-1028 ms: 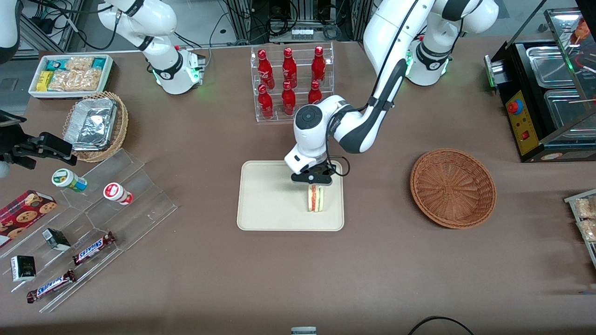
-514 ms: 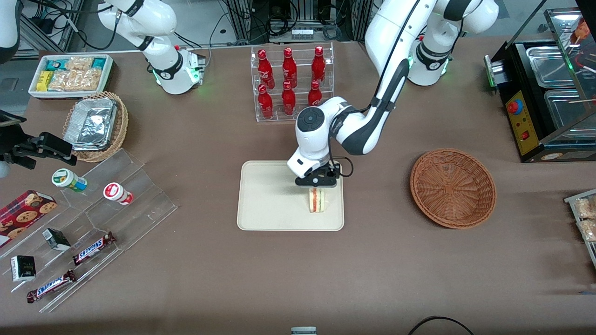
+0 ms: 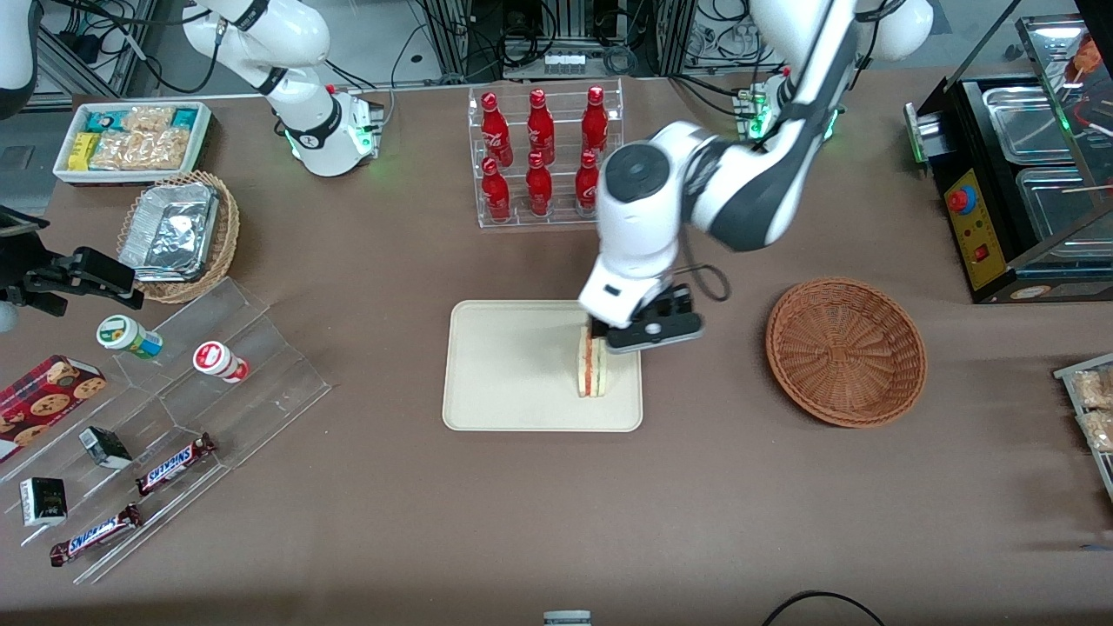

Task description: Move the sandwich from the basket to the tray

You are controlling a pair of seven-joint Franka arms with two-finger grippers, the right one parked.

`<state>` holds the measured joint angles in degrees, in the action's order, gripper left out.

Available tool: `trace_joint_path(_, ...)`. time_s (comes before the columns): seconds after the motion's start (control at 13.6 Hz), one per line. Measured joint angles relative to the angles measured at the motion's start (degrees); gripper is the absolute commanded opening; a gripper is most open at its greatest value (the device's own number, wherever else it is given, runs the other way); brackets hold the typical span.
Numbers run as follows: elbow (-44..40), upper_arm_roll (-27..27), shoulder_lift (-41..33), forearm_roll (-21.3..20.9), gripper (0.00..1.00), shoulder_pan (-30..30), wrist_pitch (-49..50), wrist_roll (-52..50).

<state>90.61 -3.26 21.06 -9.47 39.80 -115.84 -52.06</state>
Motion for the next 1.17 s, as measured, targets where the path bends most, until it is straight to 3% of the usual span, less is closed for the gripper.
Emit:
trace_joint_path(0.29, 0.0, -0.2, -5.9, 0.9, 1.0, -4.6, 6.7, 4.5)
trace_joint_path(0.81, 0.2, -0.6, -16.8, 3.6, 1.0, -19.2, 22.9, 28.3)
trace_joint_path(1.17, 6.5, -0.8, -26.2, 6.1, 1.0, -26.7, 25.5, 39.5)
